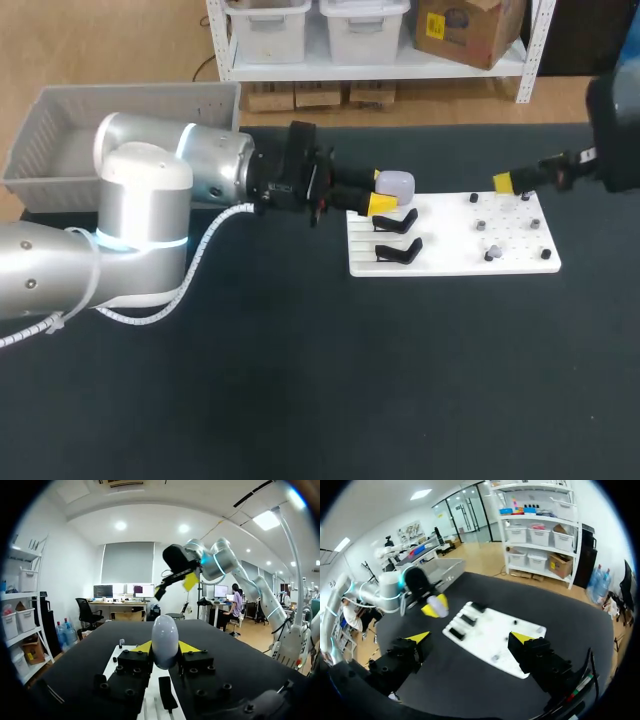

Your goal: Pick up each earbud case from the left stands, insert the matching earbuds, close the lid, and place the case in the box.

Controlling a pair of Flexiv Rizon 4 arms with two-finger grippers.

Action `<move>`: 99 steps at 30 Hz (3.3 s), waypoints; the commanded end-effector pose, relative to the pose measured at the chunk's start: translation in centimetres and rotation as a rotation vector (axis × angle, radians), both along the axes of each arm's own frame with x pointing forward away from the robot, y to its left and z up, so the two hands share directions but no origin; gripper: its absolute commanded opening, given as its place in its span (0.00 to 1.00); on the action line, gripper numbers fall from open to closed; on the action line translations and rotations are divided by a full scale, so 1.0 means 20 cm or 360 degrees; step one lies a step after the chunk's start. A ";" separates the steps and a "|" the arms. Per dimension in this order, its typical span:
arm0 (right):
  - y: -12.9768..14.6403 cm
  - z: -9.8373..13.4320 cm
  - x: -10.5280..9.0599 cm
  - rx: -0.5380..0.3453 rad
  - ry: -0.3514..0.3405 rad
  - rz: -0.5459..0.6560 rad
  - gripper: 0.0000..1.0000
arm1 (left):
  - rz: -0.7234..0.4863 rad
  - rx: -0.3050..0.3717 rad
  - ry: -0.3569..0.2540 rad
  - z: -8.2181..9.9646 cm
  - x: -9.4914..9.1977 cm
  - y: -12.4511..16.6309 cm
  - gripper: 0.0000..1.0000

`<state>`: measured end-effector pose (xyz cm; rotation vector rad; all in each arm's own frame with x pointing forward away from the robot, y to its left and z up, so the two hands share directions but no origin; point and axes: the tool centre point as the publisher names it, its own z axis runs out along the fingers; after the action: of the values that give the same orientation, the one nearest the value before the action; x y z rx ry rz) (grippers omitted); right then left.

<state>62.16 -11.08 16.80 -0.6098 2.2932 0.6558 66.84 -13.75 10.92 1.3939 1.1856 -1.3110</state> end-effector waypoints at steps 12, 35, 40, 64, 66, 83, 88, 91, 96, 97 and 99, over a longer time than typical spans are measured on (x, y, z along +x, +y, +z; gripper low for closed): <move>0.43 -0.08 -0.08 0.0038 0.0072 0.0138 1.00 | -0.0002 -0.0002 0.0000 0.00 0.01 0.00 0.00; 0.55 -0.20 0.14 0.0157 0.0200 0.0194 1.00 | -0.0002 -0.0002 0.0000 0.00 0.01 0.00 0.00; 0.56 -0.21 0.16 0.0157 0.0212 0.0189 1.00 | -0.0002 -0.0002 0.0000 0.00 0.01 0.00 0.00; 0.55 -0.26 0.25 0.0133 0.0270 0.0084 1.00 | -0.0002 -0.0002 0.0000 0.00 0.01 0.00 0.00; 0.54 -0.26 0.26 0.0140 0.0268 0.0074 1.00 | -0.0002 -0.0002 0.0000 0.00 0.01 0.00 0.00; 0.41 0.03 0.32 -0.0352 -0.0104 -0.0099 1.00 | -0.0011 -0.0004 -0.0014 0.01 0.01 -0.01 0.00; 0.31 0.13 0.35 -0.0596 -0.0203 -0.0153 1.00 | -0.0009 -0.0023 -0.0078 0.03 0.00 -0.02 0.00; 0.24 0.16 0.37 -0.0677 -0.0201 -0.0175 1.00 | -0.0006 -0.0032 -0.0101 0.03 0.01 -0.02 0.00; 0.12 0.14 0.39 -0.0864 -0.0171 -0.0162 1.00 | -0.0008 -0.0046 -0.0125 0.04 0.00 -0.02 0.00; 0.10 0.13 0.39 -0.0878 -0.0157 -0.0155 1.00 | -0.0008 -0.0046 -0.0133 0.04 0.00 -0.02 0.00; 0.06 0.11 0.39 -0.0910 -0.0119 -0.0135 1.00 | -0.0010 -0.0047 -0.0139 0.03 0.00 -0.03 0.00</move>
<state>70.59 -9.33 18.17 -0.8751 2.3735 0.3227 66.96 -14.20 11.70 1.4245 1.1012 -1.2586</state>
